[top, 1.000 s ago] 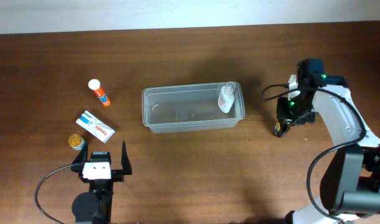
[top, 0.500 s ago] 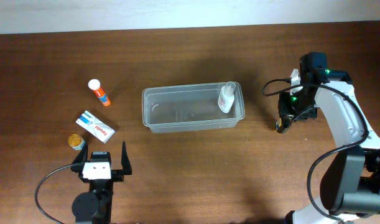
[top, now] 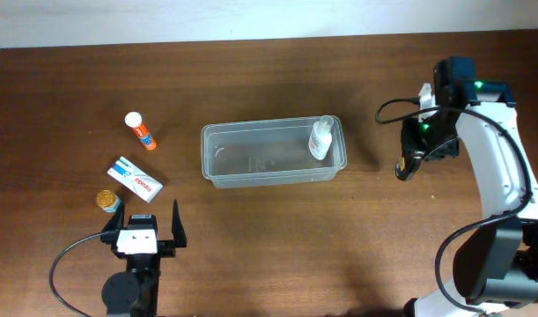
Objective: Pack container
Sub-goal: 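Lift the dark bottle and carry it over the container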
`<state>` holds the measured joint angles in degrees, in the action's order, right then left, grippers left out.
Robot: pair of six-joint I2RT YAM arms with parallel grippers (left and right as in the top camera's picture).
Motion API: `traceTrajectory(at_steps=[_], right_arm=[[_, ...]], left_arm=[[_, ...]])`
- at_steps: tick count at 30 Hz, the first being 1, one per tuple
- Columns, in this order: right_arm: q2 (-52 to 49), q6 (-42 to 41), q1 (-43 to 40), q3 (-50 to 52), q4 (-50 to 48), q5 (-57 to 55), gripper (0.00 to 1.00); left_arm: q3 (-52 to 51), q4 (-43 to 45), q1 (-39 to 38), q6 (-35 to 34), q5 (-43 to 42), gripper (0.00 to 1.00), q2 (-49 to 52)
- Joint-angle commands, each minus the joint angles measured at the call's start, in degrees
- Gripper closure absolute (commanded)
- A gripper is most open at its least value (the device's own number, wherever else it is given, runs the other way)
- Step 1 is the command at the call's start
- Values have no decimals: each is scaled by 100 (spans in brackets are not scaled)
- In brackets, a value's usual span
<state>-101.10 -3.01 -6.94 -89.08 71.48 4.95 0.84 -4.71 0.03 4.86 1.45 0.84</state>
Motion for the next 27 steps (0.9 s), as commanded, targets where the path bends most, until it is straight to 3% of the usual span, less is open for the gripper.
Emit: traceTrajectory(at_steps=[1,27], right_arm=[[205,17,2,-365,179,356,78],[951,-195,1657,-511,76,463,77]], left_arm=[[-31,-4,24,-11,-66,0,-48],[-31,-4,24,-11,-66,0,-48]])
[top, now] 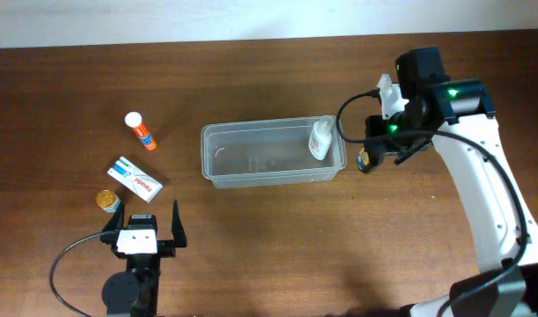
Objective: Pack container
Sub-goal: 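Lift the dark bottle and carry it over the container, then lower the dark bottle into the container and release it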
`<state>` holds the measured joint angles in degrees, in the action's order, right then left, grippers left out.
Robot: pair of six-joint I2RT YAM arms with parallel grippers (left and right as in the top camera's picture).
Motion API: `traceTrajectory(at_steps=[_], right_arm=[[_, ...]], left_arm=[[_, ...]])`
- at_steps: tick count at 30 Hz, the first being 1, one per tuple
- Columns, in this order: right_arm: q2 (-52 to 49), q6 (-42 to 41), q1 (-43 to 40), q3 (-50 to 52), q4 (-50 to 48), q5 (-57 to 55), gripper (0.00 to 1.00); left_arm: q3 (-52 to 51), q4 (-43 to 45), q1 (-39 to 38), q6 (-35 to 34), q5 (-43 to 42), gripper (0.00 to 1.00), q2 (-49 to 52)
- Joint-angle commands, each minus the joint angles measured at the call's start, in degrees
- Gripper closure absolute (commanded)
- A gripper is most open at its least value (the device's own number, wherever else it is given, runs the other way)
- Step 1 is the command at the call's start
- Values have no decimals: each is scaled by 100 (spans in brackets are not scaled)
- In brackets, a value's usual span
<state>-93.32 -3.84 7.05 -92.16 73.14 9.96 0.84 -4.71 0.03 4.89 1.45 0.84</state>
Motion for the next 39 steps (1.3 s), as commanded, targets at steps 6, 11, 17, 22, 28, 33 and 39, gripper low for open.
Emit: traceTrajectory(at_steps=[6,11,17,22,28,33,39], right_arm=[[166,-481,820,-203,-435,-754,77],[101,-656,1106,-192,-695,-1091,77],[-59,-787,1290,-109,-1027,-1187,77],[-254,-870,1397,-105,-1023,-1220,77],[-461,-894,1589,-105,-1121,-1217,77],[-612,-916,1694,-101,-1255,-1220,77],[-957,-979,1698,-101,-1375,-1217,77]], left_arm=[[-31,-4,24,-13,-66,0,-48],[-31,-4,24,-13,-66,0,-48],[-31,-4,24,-13,-66,0,-48],[-31,-4,24,-13,-66,0,-48],[-31,-4,24,-13,-66,0,-48],[-31,-4,24,-13,-66,0,-48],[-31,-4,24,-13,-66,0,-48]])
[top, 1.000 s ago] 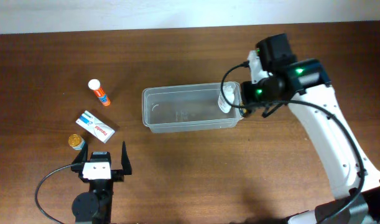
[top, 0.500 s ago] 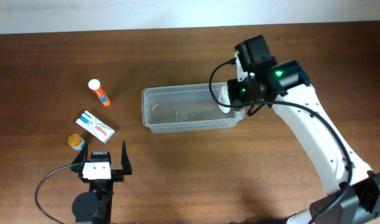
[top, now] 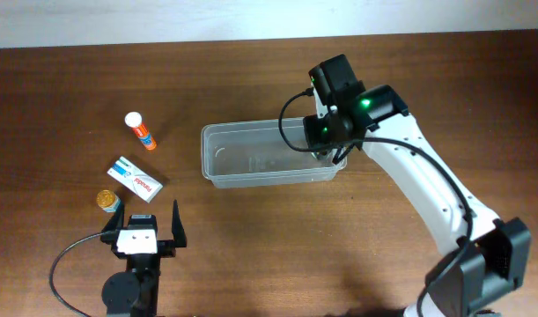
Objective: Pack container
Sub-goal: 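Lower the dark bottle into the container and release it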
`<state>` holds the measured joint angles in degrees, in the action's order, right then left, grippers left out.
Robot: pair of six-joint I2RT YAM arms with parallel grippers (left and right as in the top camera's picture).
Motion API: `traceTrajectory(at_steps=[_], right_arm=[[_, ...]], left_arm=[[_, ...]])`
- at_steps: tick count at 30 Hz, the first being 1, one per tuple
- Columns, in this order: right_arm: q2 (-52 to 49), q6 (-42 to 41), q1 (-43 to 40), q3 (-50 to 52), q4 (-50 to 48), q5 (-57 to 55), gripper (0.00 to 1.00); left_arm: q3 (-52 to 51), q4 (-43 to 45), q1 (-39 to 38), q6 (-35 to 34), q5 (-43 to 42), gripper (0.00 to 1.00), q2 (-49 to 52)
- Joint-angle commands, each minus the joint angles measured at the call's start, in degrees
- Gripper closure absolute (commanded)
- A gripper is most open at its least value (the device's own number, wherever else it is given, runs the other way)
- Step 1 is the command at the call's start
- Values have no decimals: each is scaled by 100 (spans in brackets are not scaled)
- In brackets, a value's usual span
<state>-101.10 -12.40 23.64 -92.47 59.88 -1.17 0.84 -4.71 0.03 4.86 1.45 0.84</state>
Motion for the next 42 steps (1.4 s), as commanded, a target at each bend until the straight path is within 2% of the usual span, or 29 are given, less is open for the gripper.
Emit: traceTrajectory(at_steps=[1,20,32,42], right_arm=[[-232,-122,42,-70,-55,-103,77],[-992,-315,39,-66,-210,-105,77],[-1152,-804,42,-63,-214,-125,77],[-1292,-828,39,-42,-227,-125,77]], left_arm=[[-31,-4,24,-11,-66,0,-48],[-31,-4,24,-11,-66,0,-48],[-31,-4,24,-11,-66,0,-48],[-31,-4,24,-11,-66,0,-48]])
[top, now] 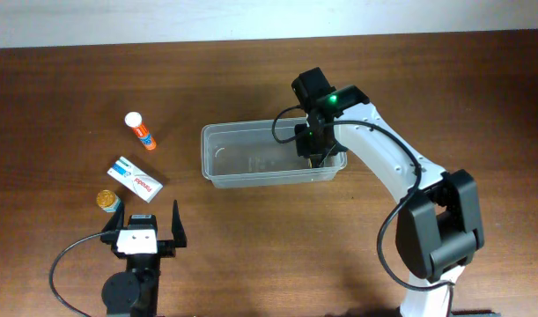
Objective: Pack container
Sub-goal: 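Lower the dark bottle into the container and release it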
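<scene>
A clear plastic container (pixel 251 158) lies at the middle of the table. My right gripper (pixel 313 156) reaches down into its right end; the wrist covers the fingers, so what they hold is hidden. The white bottle at that end is hidden under the arm. Left of the container lie an orange glue stick with a white cap (pixel 139 130), a white and blue box (pixel 135 179) and a small gold-topped jar (pixel 108 202). My left gripper (pixel 149 225) rests near the front edge, open and empty, just right of the jar.
The right arm (pixel 383 167) stretches from the front right corner across to the container. A black cable (pixel 75 255) loops beside the left arm's base. The table's far edge meets a white wall (pixel 251 18).
My right gripper has shifted slightly left and nearer inside the container's right end, and the forearm has swung round. The left arm and the loose items have not moved.
My right gripper hung right of the container with a small dark and yellow thing in its fingers. It then stood just outside the container's right wall, then over the right end covering the white bottle, and now reaches into that end.
</scene>
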`<state>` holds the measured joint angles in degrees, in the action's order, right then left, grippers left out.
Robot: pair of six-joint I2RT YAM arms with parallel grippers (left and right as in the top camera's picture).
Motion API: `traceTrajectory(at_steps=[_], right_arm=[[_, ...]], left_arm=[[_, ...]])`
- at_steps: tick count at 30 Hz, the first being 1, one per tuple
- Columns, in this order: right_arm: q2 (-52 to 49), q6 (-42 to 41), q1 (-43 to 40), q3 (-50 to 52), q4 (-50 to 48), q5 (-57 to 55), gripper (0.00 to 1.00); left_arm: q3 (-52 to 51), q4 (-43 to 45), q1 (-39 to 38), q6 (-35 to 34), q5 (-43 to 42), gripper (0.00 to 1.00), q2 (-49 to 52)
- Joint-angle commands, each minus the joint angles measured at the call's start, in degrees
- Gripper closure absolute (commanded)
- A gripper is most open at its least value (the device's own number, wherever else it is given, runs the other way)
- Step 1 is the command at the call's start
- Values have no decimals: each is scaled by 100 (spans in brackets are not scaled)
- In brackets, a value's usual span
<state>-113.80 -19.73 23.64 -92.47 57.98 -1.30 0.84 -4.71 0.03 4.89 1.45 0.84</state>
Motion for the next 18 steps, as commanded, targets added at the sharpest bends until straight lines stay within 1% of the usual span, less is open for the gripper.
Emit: traceTrajectory(at_steps=[1,2,3,4,18], right_arm=[[-22,-96,39,-42,-37,-111,76],[-22,-96,39,-42,-37,-111,76],[-22,-96,39,-42,-37,-111,68],[-22,-96,39,-42,-37,-111,64],[11,-24,39,-48,-9,-68,62]], left_arm=[[-31,-4,24,-13,-66,0,-48],[-31,-4,24,-13,-66,0,-48],[-31,-4,24,-13,-66,0,-48],[-31,-4,24,-13,-66,0,-48],[-31,-4,24,-13,-66,0,-48]])
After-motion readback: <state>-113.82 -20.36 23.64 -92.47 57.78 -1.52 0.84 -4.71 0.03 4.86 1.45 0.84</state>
